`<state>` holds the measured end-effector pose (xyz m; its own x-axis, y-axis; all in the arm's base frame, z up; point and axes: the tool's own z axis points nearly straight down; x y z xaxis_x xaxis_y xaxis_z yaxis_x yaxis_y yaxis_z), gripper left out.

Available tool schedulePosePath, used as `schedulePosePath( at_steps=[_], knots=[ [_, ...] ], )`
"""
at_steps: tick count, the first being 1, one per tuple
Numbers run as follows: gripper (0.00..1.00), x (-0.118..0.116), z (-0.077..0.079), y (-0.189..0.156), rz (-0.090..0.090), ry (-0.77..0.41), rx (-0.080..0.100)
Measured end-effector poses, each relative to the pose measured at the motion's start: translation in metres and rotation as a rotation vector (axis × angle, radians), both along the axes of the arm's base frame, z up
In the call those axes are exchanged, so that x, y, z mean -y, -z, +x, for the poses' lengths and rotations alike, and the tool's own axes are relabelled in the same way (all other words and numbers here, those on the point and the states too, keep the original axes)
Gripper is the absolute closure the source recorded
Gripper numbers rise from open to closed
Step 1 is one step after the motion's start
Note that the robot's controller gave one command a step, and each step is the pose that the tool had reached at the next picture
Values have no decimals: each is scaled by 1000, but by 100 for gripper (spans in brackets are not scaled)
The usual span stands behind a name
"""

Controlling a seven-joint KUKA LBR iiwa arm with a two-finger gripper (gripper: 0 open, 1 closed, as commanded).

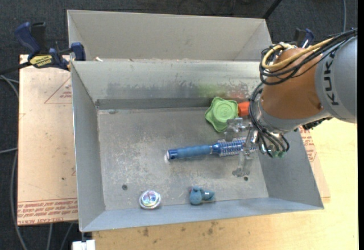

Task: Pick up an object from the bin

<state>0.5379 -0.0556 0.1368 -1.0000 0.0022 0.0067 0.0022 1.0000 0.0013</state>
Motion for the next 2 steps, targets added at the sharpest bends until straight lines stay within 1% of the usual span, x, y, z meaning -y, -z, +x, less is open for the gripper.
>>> schedulePosePath(
  at_steps=[1,2],
  knots=[
    [0,31,39,71,0,-85,1],
    [0,30,39,71,0,-85,1]
  ],
)
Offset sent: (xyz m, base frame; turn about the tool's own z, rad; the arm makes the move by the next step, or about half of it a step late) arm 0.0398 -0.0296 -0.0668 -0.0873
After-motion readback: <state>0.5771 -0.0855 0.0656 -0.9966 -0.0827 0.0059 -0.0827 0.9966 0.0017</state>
